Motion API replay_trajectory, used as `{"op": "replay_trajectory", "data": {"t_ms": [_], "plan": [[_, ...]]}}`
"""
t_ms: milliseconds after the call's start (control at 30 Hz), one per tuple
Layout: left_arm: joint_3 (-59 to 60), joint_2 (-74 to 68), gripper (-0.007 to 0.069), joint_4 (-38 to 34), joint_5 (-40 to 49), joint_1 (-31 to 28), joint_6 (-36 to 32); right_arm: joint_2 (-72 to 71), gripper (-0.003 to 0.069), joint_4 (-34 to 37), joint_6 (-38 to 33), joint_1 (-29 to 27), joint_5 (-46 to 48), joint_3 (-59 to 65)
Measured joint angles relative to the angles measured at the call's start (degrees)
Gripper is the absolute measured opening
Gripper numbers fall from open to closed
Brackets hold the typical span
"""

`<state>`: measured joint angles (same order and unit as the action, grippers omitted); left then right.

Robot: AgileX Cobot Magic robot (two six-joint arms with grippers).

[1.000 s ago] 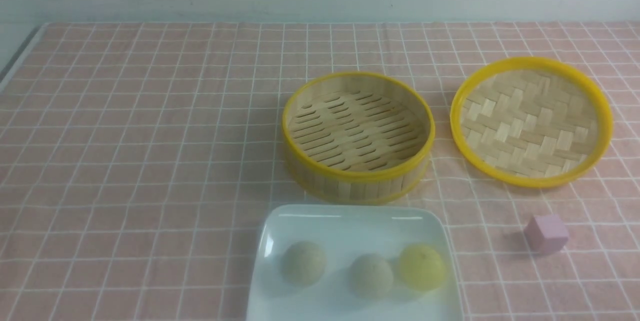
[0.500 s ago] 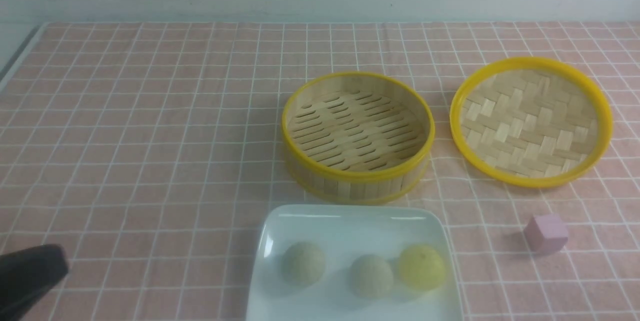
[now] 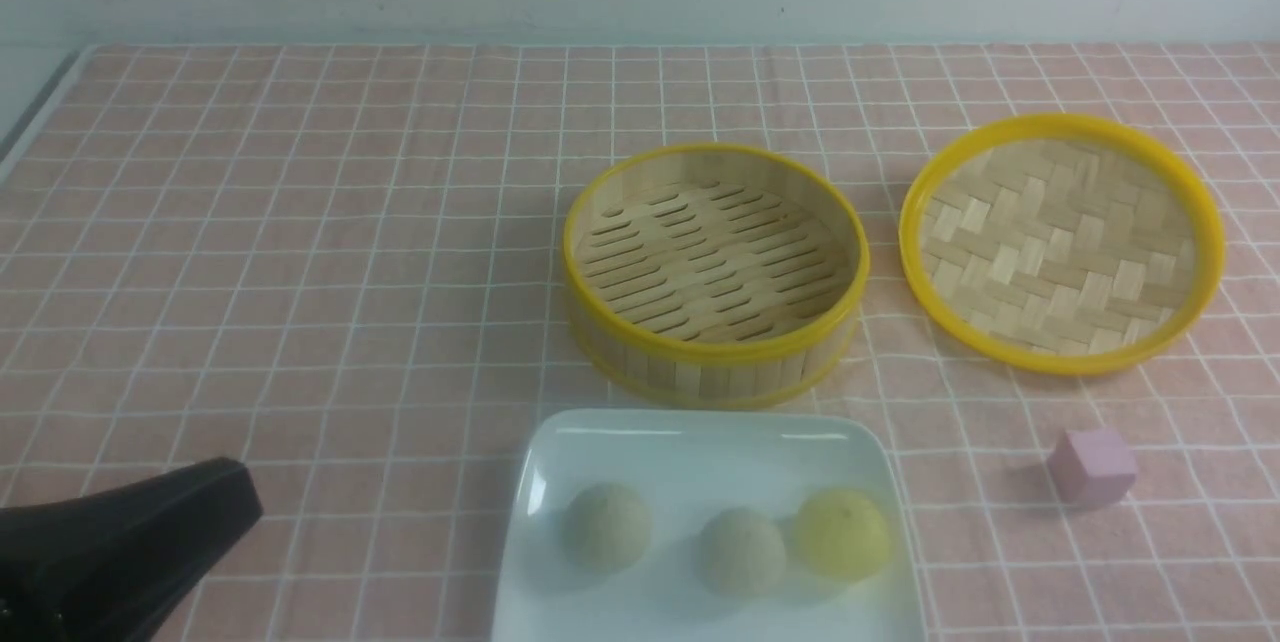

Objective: Put the steamed buns into the plate on the pink tablecloth.

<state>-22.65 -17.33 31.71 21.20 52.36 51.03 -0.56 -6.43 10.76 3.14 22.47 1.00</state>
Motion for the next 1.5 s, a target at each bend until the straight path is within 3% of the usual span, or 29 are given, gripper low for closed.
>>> {"op": "replay_trajectory", "data": {"t_ms": [233, 467, 633, 800, 833, 867, 1067, 1267, 1500], "plan": [[0.00, 0.00, 0.0020, 0.39, 0.78, 0.00, -0.53, 0.00, 0.0129, 0.00, -0.32, 0.00, 0.00, 0.00], [0.30, 1.89, 0.0027, -3.73, 10.60, -3.73, -5.74, 0.00, 0.0134, 0.00, -0.32, 0.00, 0.00, 0.00], [3.38, 5.45, 0.0032, -15.35, 10.07, -16.58, -15.58, 0.00, 0.0134, 0.00, -0.48, 0.00, 0.00, 0.00], [11.02, 10.74, 0.0040, -26.25, 1.16, -34.13, -32.49, 0.00, 0.0144, 0.00, -0.48, 0.00, 0.00, 0.00], [11.39, 11.19, 0.0041, -26.55, 0.82, -35.51, -33.64, 0.00, 0.0144, 0.00, -0.48, 0.00, 0.00, 0.00], [14.12, 12.90, 0.0041, -28.46, -1.28, -40.74, -37.10, 0.00, 0.0147, 0.00, -0.48, 0.00, 0.00, 0.00], [22.31, 16.22, 0.0046, -29.88, -2.40, -54.11, -39.63, 0.00, 0.0155, 0.00, -0.52, 0.00, 0.00, 0.00], [23.98, 17.85, 0.0050, -26.72, -1.31, -55.54, -37.96, 0.00, 0.0165, -0.06, -0.52, 0.00, 0.00, 0.00], [23.92, 17.93, 0.0054, -23.79, -0.63, -50.67, -34.75, 0.00, 0.0172, -0.06, -0.52, 0.00, 0.06, 0.00]]}}
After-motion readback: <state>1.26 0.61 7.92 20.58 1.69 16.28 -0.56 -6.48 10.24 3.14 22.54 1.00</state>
